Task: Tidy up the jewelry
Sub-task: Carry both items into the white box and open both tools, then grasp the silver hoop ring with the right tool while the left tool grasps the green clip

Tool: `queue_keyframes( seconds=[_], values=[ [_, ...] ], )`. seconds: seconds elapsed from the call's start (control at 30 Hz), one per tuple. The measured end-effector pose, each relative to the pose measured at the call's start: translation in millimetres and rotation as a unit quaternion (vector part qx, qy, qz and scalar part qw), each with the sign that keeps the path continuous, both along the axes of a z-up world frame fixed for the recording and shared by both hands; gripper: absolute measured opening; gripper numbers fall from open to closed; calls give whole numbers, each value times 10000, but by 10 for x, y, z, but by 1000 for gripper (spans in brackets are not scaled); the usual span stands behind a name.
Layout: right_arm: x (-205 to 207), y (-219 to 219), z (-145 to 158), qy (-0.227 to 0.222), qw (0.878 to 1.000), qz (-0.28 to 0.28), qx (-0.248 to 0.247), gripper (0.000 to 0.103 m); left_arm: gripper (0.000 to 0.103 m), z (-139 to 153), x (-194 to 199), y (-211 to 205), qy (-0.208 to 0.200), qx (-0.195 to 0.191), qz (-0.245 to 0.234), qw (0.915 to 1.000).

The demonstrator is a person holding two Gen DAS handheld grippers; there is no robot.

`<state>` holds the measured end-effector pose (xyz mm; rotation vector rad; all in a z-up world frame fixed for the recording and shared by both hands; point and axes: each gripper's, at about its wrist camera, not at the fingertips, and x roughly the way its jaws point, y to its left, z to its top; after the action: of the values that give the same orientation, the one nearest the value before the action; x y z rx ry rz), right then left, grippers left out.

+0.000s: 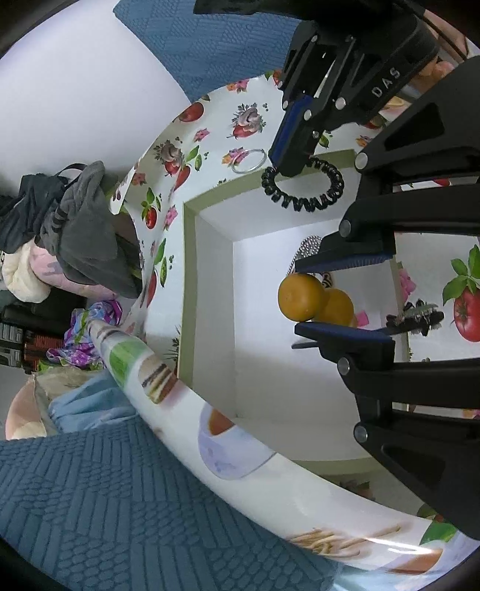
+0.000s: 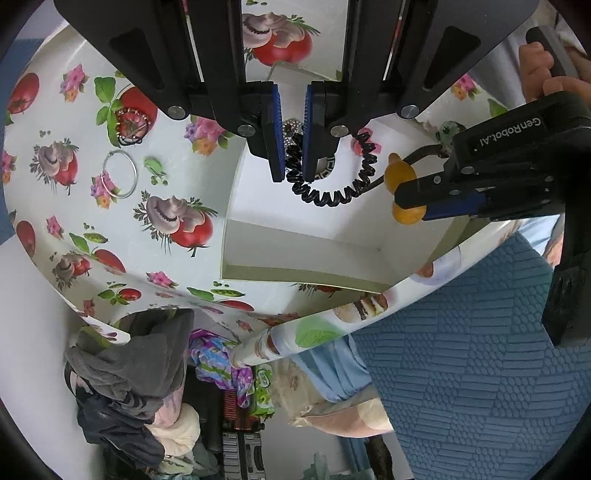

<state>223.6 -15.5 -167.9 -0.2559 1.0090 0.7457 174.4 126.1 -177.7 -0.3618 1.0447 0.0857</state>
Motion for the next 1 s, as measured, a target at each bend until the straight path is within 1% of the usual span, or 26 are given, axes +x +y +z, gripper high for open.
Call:
queue_keyframes(
  seconds=[0.1, 0.13, 0.17, 0.2, 0.27, 0.5, 0.6, 0.7, 0.83, 1.0],
  values=[
    [21, -33, 26, 104, 9999, -9, 103, 9, 28, 29, -24, 10, -9, 25, 33, 10000],
    [28, -39, 36, 114, 9999, -1, 122, 11, 29, 36, -21, 12, 4, 24, 60, 10000],
    [28, -47, 58, 108, 9998, 18, 139, 14, 33, 53, -24, 21, 17, -14, 96, 10000],
    [23, -55, 84, 88, 9998, 35, 146, 20, 41, 75, -30, 26, -5, -46, 138, 9999],
    [18, -83, 158, 8, 9998, 62, 192, 22, 47, 138, -45, 16, -122, -60, 180, 9997],
    [55, -297, 522, -367, 9983, 23, 461, 22, 47, 490, -54, -127, -571, -88, 144, 9982],
    [109, -474, 714, -534, 9966, -79, 629, 22, 47, 625, -26, -225, -737, -111, 118, 9971],
    [162, -656, 858, -727, 9947, -215, 689, 22, 47, 742, 30, -376, -868, -87, 22, 9962],
    [224, -895, 978, -959, 9922, -403, 685, 22, 47, 822, 117, -584, -983, -120, -93, 9950],
    [329, -1224, 1011, -1074, 9893, -658, 738, 22, 47, 815, 253, -865, -1032, -161, -275, 9942]
  ],
)
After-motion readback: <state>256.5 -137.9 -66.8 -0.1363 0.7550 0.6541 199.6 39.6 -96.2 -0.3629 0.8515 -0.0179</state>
